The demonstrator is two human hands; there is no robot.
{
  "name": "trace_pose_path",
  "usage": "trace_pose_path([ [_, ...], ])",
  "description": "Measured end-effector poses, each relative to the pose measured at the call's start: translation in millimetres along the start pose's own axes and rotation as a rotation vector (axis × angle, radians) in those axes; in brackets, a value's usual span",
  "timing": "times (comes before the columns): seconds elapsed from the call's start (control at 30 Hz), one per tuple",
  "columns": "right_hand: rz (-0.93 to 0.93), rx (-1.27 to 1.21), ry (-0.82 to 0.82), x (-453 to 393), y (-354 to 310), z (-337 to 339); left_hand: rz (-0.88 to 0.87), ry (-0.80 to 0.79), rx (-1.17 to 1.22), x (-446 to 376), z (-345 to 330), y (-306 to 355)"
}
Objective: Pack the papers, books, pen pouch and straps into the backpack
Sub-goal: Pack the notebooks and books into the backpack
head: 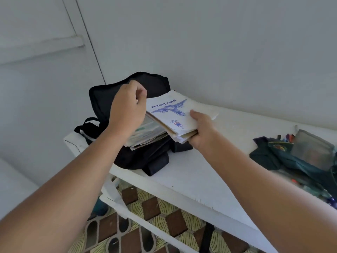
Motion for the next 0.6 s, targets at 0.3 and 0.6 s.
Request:
trace_pose_path([
  [0.3, -0.017, 0.047, 0.043, -24, 31, -29, 0.066, -0.390, -0.575, -57, -39, -95],
  [0.6, -0.050, 0.044, 0.089, -39, 43, -32, -0.186, -0.218, -0.674, -98, -38, -89],
])
Point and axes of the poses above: each hand's wrist, its own x-axis away from the middle knuckle, its own z-axis out of the back of the hand, y = z × x, the point moved 7 cm from there along -x, towards the middle knuckle
